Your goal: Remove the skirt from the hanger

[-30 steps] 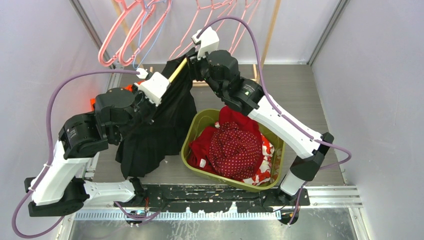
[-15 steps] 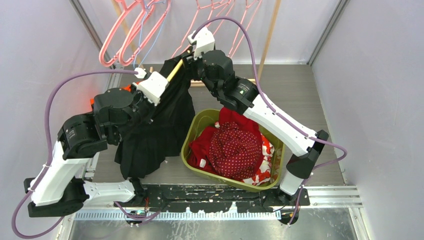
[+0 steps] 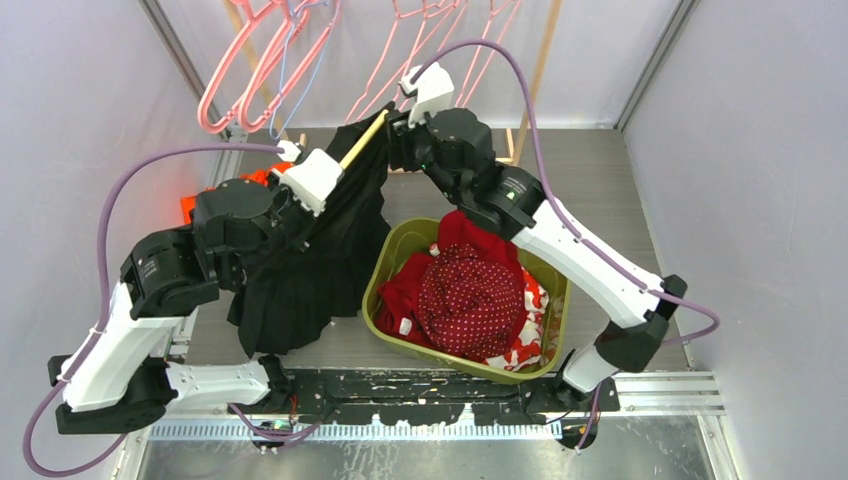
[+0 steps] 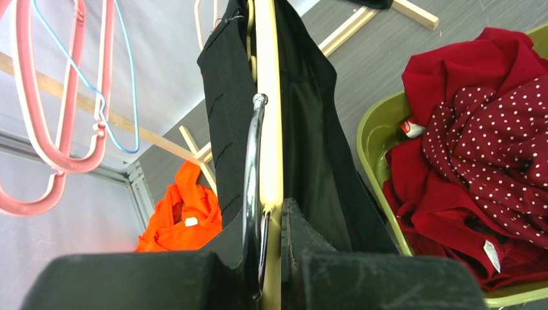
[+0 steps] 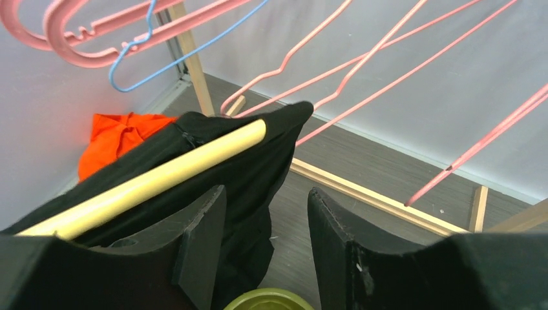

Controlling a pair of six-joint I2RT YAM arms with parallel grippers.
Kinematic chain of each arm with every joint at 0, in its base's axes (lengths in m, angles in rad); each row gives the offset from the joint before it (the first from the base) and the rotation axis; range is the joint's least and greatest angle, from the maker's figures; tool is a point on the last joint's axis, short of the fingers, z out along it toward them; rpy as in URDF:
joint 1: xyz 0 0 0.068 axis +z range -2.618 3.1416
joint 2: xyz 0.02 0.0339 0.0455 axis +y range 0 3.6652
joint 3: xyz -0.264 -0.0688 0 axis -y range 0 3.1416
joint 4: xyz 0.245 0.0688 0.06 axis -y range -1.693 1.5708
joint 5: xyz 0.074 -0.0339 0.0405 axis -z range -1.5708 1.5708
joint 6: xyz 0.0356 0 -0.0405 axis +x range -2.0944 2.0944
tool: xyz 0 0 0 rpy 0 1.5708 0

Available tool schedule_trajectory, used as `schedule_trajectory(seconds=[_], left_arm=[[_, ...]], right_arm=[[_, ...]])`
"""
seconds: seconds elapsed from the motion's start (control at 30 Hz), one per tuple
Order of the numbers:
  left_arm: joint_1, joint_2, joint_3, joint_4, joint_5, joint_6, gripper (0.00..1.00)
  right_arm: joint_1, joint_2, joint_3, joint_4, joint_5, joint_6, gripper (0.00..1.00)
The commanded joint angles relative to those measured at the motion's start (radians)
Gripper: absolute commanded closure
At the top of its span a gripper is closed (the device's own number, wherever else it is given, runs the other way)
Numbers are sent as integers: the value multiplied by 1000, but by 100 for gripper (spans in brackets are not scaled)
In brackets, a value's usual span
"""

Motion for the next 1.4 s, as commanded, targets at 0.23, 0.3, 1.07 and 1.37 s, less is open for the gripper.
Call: schedule_trajectory(seconds=[0.23, 0.3, 1.07, 1.37], left_arm=[[-3, 0, 14, 117, 4, 28, 100], [-3, -1, 19, 114, 2, 27, 100], [-4, 8, 130, 25, 2, 15, 100], [-4, -5, 103, 28, 8, -5, 100]], right_arm=[[4, -67, -3, 90, -55, 48, 45], [4, -58, -2, 94, -60, 53, 45], [4, -84, -58, 51, 18, 62, 45], [5, -66, -31, 88, -19, 55, 46]])
